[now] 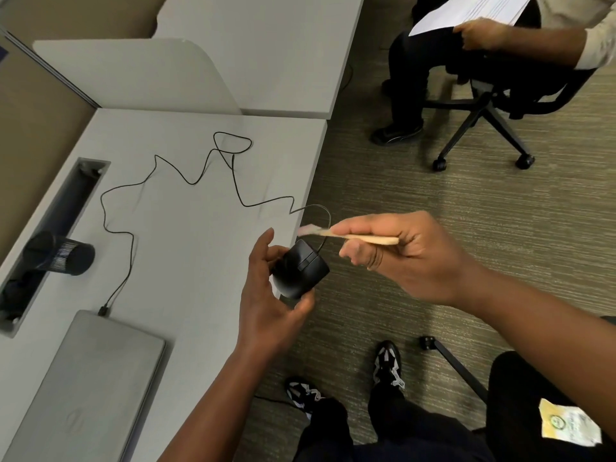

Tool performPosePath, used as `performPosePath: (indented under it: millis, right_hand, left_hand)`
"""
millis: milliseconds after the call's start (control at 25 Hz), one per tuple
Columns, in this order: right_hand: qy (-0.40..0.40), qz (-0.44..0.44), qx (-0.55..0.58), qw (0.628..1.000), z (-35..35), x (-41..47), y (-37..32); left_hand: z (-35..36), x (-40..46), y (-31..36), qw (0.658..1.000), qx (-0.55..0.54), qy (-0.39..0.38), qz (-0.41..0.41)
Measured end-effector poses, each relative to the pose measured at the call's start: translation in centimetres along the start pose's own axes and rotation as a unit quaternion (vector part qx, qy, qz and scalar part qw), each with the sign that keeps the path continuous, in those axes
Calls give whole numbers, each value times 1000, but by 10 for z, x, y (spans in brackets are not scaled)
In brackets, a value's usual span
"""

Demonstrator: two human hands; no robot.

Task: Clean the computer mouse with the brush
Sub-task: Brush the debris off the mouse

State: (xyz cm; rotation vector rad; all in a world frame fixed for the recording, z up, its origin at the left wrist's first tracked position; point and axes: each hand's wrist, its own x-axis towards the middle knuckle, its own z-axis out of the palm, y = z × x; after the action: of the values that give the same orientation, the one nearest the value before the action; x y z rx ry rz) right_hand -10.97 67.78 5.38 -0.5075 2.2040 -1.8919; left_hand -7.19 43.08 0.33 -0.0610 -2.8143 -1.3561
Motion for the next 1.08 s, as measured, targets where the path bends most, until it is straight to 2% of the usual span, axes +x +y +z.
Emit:
performPosePath:
  millis: [80,200,360,520,600,960,1080]
  right_hand:
    - [-20,33,-2,999,1,-2,3]
    - [-4,39,9,999,-4,-3,3]
    - [-41,57,-2,998,-11,-4,0]
    - [45,-5,45,998,-3,-1,-3]
    - [64,-6,68,996,1,2,-3]
    - [-51,77,28,995,-20,-9,-2]
    - [28,36,74,996,-21,-4,-2]
  left_hand:
    - [0,1,-1,1000,-8,10,-5]
    - [1,-1,0,1000,-12,7,-8]
    - [3,-4,0,999,-24,24,-18]
    - [1,0,1,1000,-21,13,-12]
    - [2,0,3,1000,-21,10,-9]
    - [1,-3,3,1000,-21,11,-14]
    - [2,-5,5,1000,-8,2,-6]
